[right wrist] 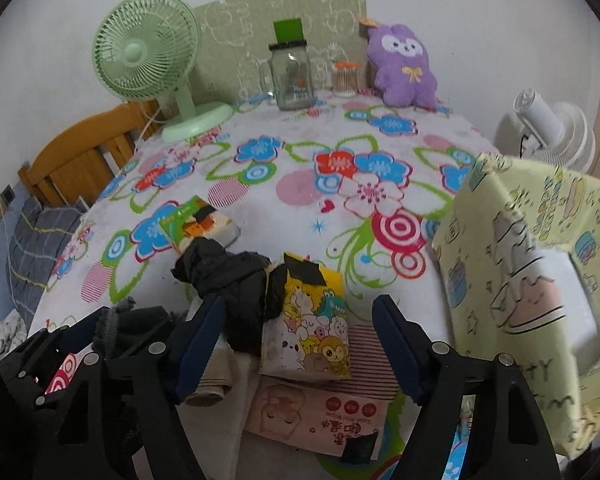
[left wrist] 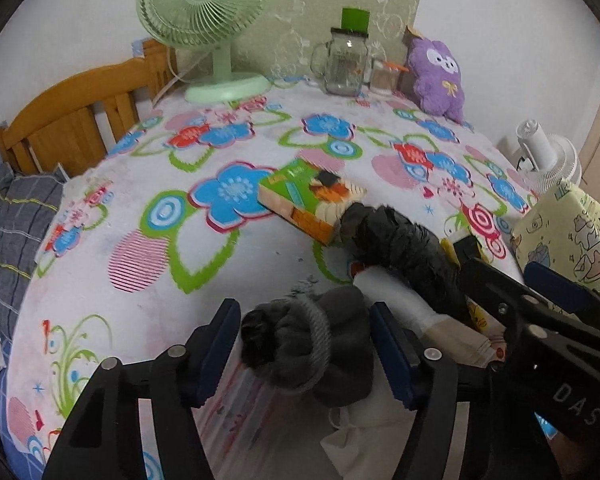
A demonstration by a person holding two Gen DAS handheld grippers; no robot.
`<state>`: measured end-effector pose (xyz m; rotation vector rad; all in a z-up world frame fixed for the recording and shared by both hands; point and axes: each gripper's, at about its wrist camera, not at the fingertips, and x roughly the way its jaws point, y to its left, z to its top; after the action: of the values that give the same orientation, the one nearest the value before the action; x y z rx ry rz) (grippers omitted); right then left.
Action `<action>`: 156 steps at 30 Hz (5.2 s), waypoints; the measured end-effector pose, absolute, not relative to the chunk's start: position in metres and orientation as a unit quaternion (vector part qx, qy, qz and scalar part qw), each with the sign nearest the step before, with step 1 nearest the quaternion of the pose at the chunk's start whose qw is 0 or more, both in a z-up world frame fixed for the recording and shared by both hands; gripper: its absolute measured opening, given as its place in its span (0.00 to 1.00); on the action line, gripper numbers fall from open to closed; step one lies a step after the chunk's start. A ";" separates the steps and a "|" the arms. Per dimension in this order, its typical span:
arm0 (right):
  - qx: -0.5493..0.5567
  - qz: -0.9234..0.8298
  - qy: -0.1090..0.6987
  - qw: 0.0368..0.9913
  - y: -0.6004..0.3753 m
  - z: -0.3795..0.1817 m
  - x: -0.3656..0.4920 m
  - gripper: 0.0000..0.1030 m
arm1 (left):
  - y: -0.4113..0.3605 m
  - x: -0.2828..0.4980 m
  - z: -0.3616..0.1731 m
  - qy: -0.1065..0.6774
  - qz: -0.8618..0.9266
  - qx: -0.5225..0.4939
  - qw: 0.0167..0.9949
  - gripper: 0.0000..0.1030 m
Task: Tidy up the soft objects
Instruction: 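Grasp the grey knit hat with the left tool while the right tool grasps the yellow snack bag, then lift the grey hat with the left tool while the right tool carries the snack bag toward the paper box, then drop the hat into the paper box with the left tool while the right tool releases the snack bag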
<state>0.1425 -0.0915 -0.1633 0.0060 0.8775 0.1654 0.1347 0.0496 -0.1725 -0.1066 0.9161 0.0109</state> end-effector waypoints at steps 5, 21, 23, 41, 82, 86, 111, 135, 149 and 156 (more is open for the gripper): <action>0.022 0.082 0.452 0.888 -0.094 -0.177 0.150 0.62 | 0.055 0.138 -0.178 0.446 0.005 -0.067 0.892 0.56; 0.029 0.080 0.449 0.889 -0.099 -0.171 0.149 0.36 | 0.043 0.136 -0.162 0.426 -0.012 -0.050 0.903 0.49; 0.030 0.080 0.444 0.892 -0.101 -0.167 0.148 0.36 | 0.041 0.136 -0.159 0.424 -0.013 -0.048 0.904 0.49; 0.029 0.087 0.399 0.912 -0.107 -0.122 0.130 0.36 | 0.031 0.121 -0.114 0.376 -0.010 -0.029 0.926 0.48; 0.026 0.070 0.324 0.943 -0.166 -0.049 0.112 0.36 | -0.035 0.109 -0.049 0.303 -0.040 -0.003 0.952 0.48; 0.028 0.067 0.321 0.944 -0.179 -0.048 0.113 0.36 | -0.046 0.112 -0.047 0.300 -0.046 0.002 0.953 0.48; 0.044 0.010 0.313 0.949 -0.270 -0.052 0.118 0.36 | -0.139 0.133 -0.059 0.308 -0.109 0.040 0.944 0.48; 0.067 -0.007 0.362 0.930 -0.316 -0.090 0.141 0.36 | -0.210 0.165 -0.106 0.372 -0.177 0.088 0.907 0.63; 0.074 -0.002 0.358 0.931 -0.308 -0.087 0.143 0.80 | -0.196 0.161 -0.095 0.365 -0.176 0.073 0.911 0.89; 0.071 -0.005 0.347 0.935 -0.296 -0.078 0.132 0.86 | -0.185 0.151 -0.087 0.353 -0.169 0.070 0.917 0.91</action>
<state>0.1324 -0.2961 -0.0785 0.1452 0.7101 -0.0100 0.1511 -0.1851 -0.0871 0.1448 0.7264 -0.3481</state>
